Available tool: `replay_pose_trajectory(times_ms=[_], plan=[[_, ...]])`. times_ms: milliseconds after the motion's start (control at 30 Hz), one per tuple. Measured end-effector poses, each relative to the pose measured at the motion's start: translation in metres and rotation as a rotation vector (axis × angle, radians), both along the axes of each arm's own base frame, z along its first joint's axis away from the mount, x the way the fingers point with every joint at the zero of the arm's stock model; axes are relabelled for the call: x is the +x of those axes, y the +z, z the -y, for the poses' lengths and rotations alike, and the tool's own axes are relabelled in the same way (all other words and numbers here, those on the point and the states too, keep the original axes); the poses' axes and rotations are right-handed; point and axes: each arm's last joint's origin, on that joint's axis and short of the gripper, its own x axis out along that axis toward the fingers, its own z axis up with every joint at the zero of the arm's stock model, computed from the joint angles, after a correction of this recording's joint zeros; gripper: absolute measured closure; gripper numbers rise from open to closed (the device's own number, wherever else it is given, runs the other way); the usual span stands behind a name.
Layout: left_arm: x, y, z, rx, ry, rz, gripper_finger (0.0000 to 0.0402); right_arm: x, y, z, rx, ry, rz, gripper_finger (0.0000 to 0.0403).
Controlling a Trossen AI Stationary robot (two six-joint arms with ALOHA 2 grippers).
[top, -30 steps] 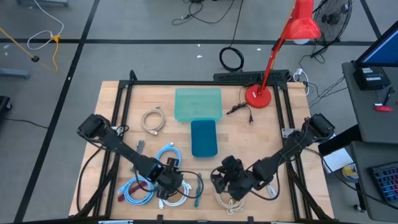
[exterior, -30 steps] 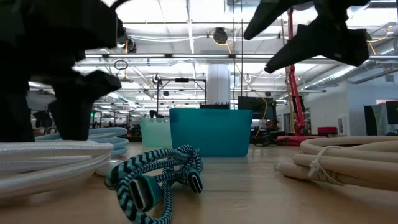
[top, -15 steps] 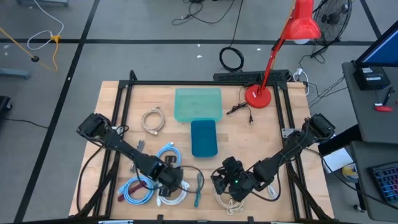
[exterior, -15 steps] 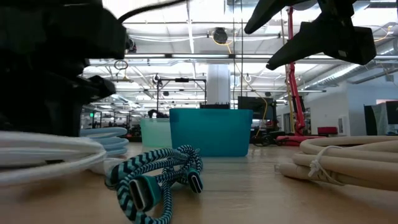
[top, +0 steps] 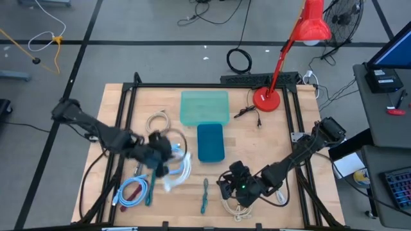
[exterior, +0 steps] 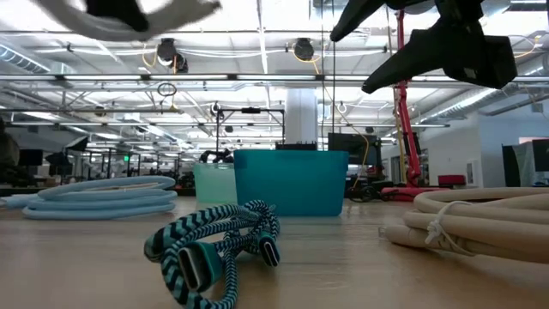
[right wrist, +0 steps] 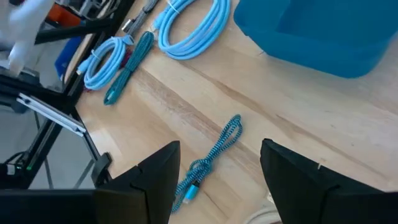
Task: Pick & Place USB Port
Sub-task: Put the white HDMI cable into the green bin
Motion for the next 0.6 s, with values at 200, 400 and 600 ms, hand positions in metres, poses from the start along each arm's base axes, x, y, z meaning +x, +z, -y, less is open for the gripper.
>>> replay_pose_trajectory(times_ms=[200, 400, 600], plan=[[0.018, 0.005, -0.068, -0.037, 0.232, 0.033, 0.0366, 0.012, 0.005, 0.009, -0.029, 0.02, 0.052, 0.019], [0.041, -0.006, -0.152, -0.16, 0.404, 0.083, 0.0366, 0.025, 0.013, 0.028, -0.08, 0.115, 0.059, 0.019], [0.056, -0.02, -0.219, -0.238, 0.536, 0.098, 0.0366, 0.027, 0.036, 0.058, -0.17, 0.259, 0.045, 0.019]])
